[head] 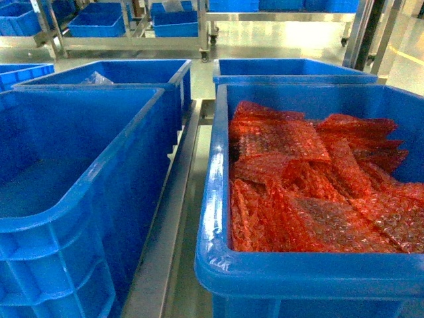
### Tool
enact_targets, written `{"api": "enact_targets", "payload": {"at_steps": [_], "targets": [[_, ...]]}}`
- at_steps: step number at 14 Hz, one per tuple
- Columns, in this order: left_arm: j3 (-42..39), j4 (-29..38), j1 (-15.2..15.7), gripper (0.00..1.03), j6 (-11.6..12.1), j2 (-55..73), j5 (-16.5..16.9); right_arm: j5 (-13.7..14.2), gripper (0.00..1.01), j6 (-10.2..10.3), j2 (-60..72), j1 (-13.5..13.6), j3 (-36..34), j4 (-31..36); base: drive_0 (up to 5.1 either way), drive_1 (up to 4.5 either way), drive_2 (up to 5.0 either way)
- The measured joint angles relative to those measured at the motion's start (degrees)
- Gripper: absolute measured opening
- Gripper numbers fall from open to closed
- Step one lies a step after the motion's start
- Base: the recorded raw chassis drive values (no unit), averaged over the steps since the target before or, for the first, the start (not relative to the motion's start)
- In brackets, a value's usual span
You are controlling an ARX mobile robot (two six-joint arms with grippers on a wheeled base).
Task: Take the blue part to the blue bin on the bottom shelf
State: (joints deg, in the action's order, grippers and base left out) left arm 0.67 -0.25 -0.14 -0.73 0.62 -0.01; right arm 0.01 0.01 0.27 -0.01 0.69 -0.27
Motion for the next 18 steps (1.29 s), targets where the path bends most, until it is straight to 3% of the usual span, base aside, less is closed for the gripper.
{"api": "enact_targets", "payload": {"at_steps": [18], "targets": [[0.0, 0.0, 0.0, 0.98, 0.0, 0.0, 0.0, 0.0, 0.98, 0.0, 0.0, 0.0, 0.0, 0.0, 0.0, 0.0, 0.0]]}}
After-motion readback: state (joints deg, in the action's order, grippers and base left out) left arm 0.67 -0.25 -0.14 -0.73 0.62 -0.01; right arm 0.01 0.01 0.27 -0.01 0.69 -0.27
